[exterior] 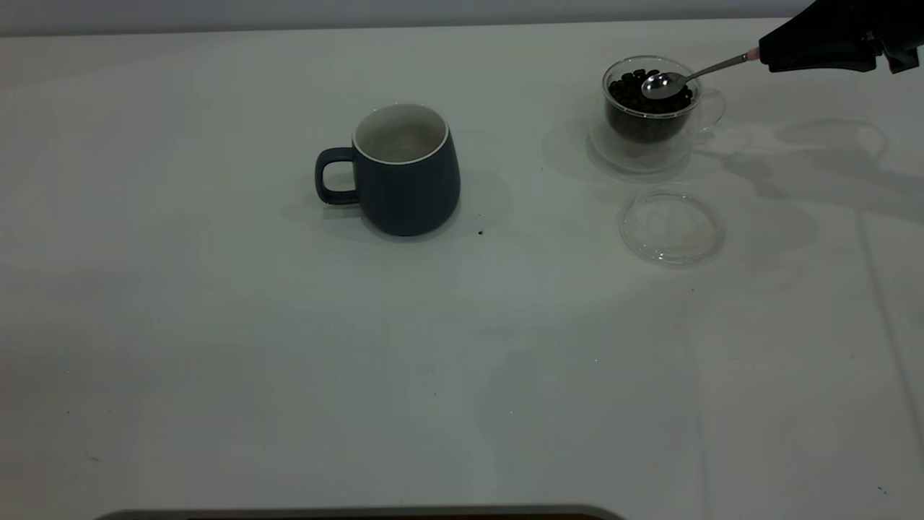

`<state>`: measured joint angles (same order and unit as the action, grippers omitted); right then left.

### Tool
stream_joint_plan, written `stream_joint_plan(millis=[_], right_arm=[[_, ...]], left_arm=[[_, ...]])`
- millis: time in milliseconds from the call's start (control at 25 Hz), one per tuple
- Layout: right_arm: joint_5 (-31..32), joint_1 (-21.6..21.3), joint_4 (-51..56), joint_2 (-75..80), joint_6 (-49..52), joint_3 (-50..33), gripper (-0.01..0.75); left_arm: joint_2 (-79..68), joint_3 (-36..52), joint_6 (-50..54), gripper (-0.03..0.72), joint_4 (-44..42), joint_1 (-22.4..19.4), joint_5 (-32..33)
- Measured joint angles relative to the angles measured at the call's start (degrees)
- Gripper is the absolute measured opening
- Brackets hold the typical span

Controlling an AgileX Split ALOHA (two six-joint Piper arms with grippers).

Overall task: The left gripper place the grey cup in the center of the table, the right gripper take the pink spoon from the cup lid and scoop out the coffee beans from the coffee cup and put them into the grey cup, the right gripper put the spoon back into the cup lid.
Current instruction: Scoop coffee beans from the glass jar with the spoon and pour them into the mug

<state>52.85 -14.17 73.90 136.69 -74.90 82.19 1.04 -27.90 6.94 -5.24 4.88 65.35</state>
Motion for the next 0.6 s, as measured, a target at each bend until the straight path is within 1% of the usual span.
stream_joint_plan(millis=[160, 320, 600], right_arm=[[-0.18, -0.06, -0.34, 0.0, 0.0, 0.05, 0.097], [-1.73, -0.06, -0.47, 0.23, 0.0, 0.1, 0.097], [-1.65, 0.0, 0.03, 1.76, 0.97, 0.21, 0.097]], left_arm=[[0.0, 0.0, 0.0, 0.37, 0.0, 0.0, 0.0], [0.0, 0.0, 0.0, 0.37, 0.0, 0.0, 0.0], [0.0, 0.0, 0.0, 0.37, 0.0, 0.0, 0.0]])
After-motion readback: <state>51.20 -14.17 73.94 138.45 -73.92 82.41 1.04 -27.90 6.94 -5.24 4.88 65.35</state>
